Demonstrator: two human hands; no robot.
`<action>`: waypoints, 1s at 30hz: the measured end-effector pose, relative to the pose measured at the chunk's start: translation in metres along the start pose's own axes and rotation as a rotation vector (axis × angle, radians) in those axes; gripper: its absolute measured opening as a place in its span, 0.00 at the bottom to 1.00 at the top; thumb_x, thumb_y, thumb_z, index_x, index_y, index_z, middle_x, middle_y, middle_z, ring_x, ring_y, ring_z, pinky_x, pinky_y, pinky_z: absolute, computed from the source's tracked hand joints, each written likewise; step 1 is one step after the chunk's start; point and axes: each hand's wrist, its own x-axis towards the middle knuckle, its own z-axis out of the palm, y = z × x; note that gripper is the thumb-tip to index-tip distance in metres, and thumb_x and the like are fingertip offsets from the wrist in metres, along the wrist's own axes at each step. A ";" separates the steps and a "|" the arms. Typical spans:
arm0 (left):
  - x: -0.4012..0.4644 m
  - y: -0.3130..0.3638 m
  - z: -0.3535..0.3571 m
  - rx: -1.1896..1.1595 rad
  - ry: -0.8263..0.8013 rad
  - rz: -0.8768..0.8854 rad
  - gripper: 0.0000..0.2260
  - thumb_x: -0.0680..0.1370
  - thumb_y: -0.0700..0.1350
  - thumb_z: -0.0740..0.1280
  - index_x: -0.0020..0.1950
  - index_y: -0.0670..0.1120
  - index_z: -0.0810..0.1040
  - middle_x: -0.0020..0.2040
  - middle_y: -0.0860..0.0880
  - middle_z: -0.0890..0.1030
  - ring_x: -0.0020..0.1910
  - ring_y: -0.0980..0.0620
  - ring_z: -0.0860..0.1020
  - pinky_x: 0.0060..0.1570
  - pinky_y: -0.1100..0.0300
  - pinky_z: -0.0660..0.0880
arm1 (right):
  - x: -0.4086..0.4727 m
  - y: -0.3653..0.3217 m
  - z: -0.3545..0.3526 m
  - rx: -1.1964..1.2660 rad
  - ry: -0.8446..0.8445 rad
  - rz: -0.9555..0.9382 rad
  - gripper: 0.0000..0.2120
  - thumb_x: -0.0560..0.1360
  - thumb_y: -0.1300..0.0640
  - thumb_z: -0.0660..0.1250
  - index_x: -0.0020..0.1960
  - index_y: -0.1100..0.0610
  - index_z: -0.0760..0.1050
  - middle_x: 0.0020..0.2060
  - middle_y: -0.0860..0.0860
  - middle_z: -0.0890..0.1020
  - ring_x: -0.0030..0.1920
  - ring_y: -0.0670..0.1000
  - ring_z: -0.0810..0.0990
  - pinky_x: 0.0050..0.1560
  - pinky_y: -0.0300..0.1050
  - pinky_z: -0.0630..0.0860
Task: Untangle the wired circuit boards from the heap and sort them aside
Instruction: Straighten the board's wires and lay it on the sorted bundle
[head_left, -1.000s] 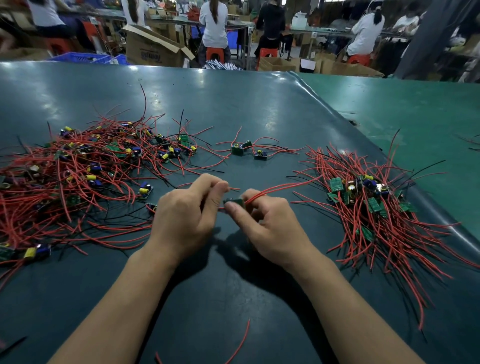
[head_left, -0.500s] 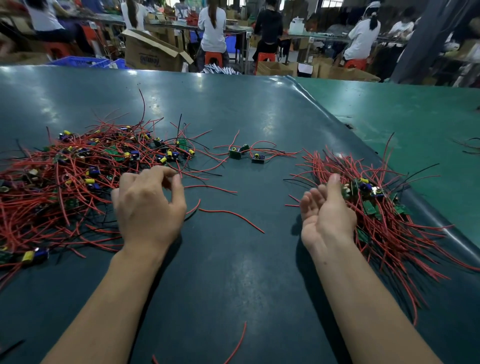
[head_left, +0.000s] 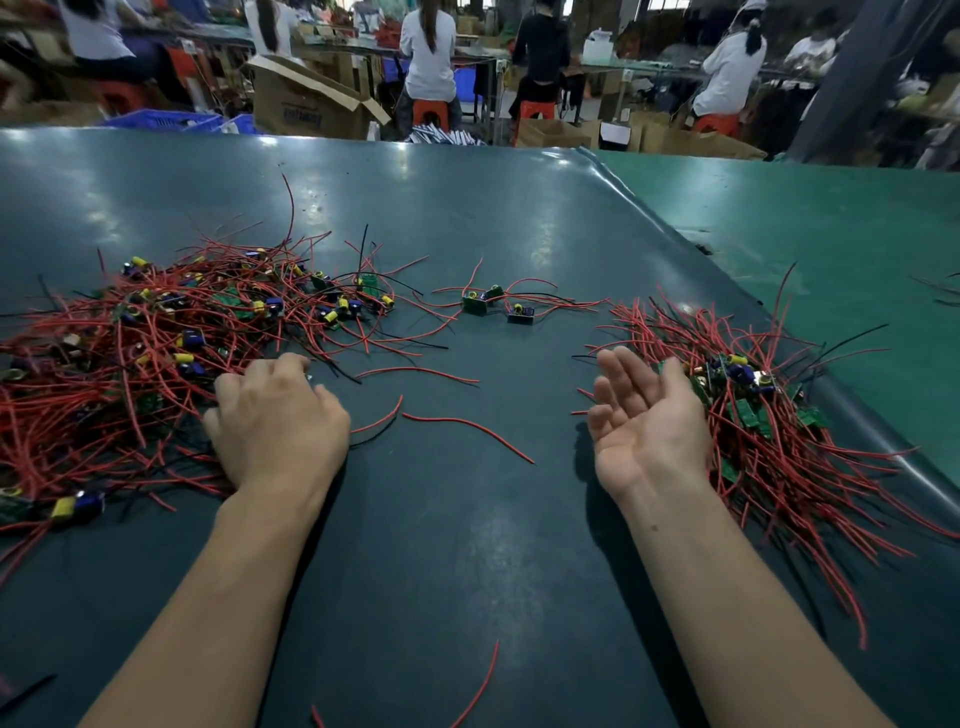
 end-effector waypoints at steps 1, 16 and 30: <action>0.000 0.000 0.000 0.001 0.007 0.006 0.13 0.78 0.47 0.65 0.60 0.45 0.78 0.59 0.41 0.78 0.60 0.37 0.71 0.57 0.45 0.68 | -0.001 0.001 0.002 -0.038 -0.024 0.008 0.22 0.83 0.44 0.54 0.45 0.57 0.80 0.32 0.48 0.84 0.28 0.45 0.77 0.23 0.32 0.69; -0.015 0.018 -0.004 -0.471 0.362 0.551 0.11 0.74 0.40 0.73 0.56 0.44 0.81 0.44 0.48 0.83 0.43 0.46 0.78 0.48 0.52 0.68 | -0.011 0.021 0.012 -0.466 -0.404 0.081 0.16 0.81 0.51 0.61 0.45 0.61 0.80 0.30 0.51 0.81 0.24 0.46 0.73 0.21 0.35 0.66; -0.038 0.035 -0.010 -0.937 -0.059 0.879 0.17 0.71 0.27 0.69 0.57 0.40 0.80 0.51 0.49 0.84 0.51 0.54 0.83 0.51 0.51 0.80 | -0.019 0.031 0.011 -0.540 -0.670 0.017 0.11 0.67 0.50 0.73 0.47 0.54 0.83 0.41 0.52 0.84 0.31 0.48 0.81 0.23 0.38 0.73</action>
